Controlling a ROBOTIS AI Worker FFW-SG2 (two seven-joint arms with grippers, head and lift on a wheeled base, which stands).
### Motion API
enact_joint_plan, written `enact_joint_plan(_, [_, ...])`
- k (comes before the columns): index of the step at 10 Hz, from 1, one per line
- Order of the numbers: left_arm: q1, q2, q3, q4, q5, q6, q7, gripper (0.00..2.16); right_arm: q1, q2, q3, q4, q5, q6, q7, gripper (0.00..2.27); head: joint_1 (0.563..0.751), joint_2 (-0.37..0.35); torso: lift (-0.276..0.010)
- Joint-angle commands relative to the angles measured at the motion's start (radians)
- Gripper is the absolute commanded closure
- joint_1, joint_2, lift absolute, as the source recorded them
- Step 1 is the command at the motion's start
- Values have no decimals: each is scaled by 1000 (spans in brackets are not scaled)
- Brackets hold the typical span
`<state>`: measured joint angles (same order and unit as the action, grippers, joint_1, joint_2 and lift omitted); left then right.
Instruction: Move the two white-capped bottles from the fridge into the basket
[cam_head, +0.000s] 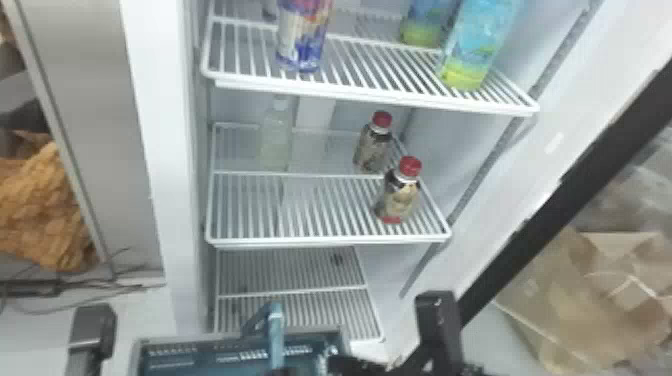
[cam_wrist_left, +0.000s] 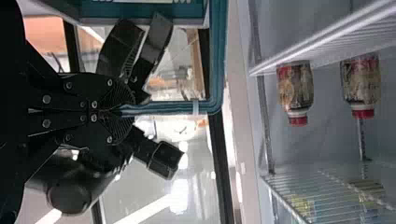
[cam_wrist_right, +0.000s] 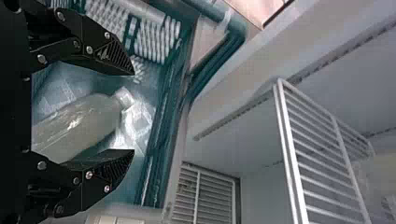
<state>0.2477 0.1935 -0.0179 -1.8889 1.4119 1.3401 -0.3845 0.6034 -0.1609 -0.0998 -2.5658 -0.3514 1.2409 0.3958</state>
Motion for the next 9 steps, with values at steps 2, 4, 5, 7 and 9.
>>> enact_joint_plan(2, [0,0,2,0,0,0,1,1154,15,14,-14,-35,40,-82,-15,496,695,-328,-260])
enact_joint_plan(4, [3,0,4,0,2,0,1,1154,25,30,-36,-74,116,-242,-32,496,695,-335,-260])
enact_joint_plan(5, [3,0,4,0,0,0,1,1154,17,30,-34,-64,118,-318,-52,496,695,-350,-260])
enact_joint_plan(7, [3,0,4,0,2,0,1,1154,-51,30,-18,54,116,-465,-60,493,695,-350,-260])
enact_joint_plan(9, [5,-2,8,0,2,0,1,1154,-93,21,30,142,114,-664,-78,493,695,-341,-260])
